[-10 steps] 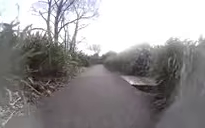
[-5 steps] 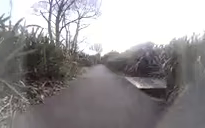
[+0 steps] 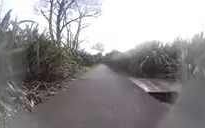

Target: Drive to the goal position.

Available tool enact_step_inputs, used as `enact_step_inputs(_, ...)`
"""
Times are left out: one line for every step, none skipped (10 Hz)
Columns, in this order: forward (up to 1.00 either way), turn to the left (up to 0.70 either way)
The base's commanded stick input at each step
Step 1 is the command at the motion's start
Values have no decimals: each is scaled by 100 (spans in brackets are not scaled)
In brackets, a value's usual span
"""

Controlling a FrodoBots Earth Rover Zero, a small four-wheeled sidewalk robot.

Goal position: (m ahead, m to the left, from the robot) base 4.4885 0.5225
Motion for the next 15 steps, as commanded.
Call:
enact_step_inputs(70, 0)
enact_step_inputs(70, 0)
enact_step_inputs(70, 0)
enact_step_inputs(70, 0)
enact_step_inputs(70, 0)
enact_step_inputs(70, 0)
enact_step_inputs(70, 0)
enact_step_inputs(70, 0)
enact_step_inputs(70, 0)
enact_step_inputs(70, -2)
enact_step_inputs(70, -9)
enact_step_inputs(70, -22)
enact_step_inputs(70, -35)
enact_step_inputs(70, -35)
enact_step_inputs(70, -35)
